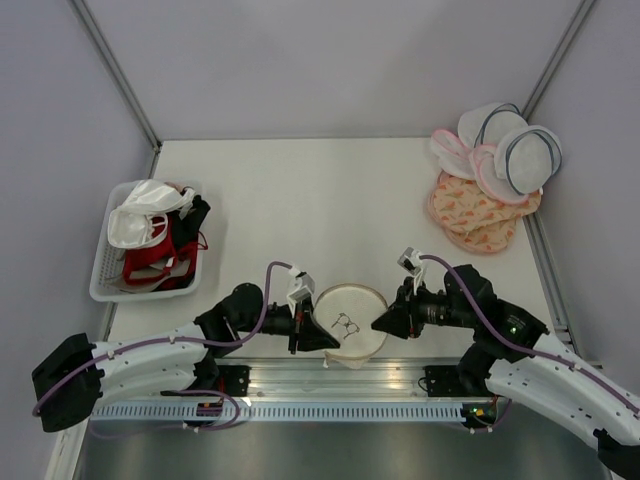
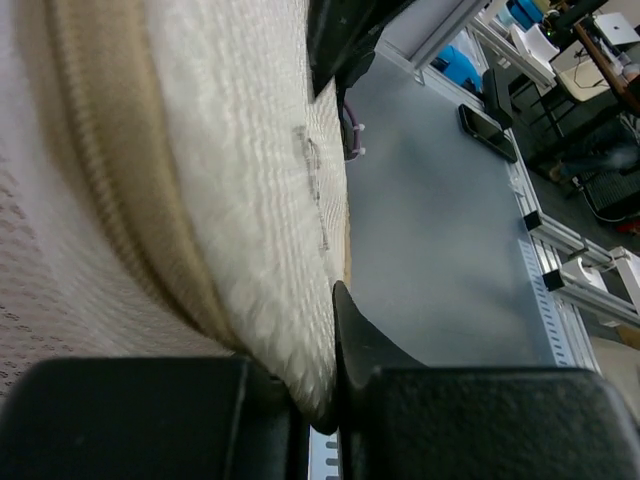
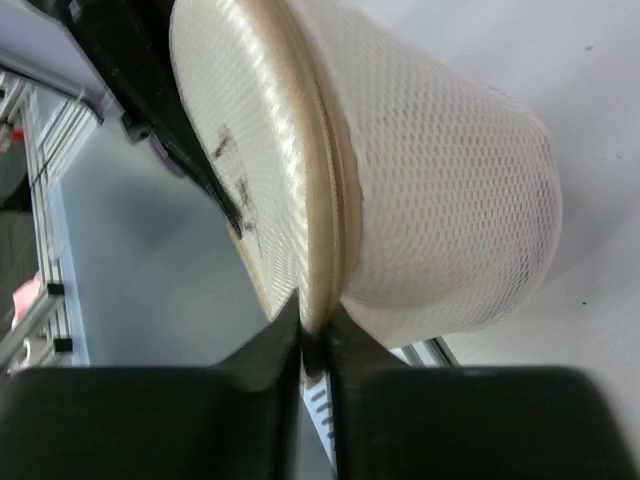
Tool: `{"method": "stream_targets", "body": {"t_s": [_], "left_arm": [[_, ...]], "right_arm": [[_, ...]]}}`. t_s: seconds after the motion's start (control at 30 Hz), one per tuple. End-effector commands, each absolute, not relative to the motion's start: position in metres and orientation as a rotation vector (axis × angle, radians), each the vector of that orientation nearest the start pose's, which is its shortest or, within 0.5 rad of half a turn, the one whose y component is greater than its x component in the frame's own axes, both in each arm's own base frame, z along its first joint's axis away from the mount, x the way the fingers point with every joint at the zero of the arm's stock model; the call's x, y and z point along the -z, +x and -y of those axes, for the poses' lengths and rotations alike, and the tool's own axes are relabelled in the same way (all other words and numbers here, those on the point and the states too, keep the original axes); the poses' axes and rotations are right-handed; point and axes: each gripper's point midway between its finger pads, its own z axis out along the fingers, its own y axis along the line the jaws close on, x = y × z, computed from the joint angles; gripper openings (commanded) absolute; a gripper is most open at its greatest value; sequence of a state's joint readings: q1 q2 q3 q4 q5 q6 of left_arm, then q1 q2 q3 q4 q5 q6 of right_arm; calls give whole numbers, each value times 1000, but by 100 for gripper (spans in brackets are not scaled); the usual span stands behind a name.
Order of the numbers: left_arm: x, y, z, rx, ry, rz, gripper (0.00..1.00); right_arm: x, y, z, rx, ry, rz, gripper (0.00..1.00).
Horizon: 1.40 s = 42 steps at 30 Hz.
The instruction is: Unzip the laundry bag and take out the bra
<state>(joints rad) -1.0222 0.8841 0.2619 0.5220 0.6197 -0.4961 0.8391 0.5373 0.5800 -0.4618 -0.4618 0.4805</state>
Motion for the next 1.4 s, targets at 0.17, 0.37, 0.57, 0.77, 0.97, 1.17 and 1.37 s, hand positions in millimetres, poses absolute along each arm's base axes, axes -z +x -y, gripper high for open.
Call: {"method": "stream_targets", "body": {"t_s": [0.17,0.37,0.57,0.77,0.97,1.17,1.37], "left_arm": [[-191,116,310,1448,506,-1696,2],[-173,167,286,1308,-51,-1771,2],[-163,194,283,1202,-428,-1818,2],[-182,203,313,1215,-488,-1839,2],[-182,202,324,1243,-481,-1862,2],[-173,199,322,1209,-462,-1910,2],[-176,193,331,1272,-421,-1917,2]], "right_arm": [[-206,130,-207,-992,-400,-2061,98],[-206,139,-195,-983,-207,-2025,98],[-172,144,-213,-980,-270,-2099,98],[-168,158,-237,-937,-367,-2111,87],[-163,162,-265,-899,-466,-2130,62],[-170,161,-277,-922,-507,-2097,61],[-162,164,-284,-909,-542,-2110,51]]}}
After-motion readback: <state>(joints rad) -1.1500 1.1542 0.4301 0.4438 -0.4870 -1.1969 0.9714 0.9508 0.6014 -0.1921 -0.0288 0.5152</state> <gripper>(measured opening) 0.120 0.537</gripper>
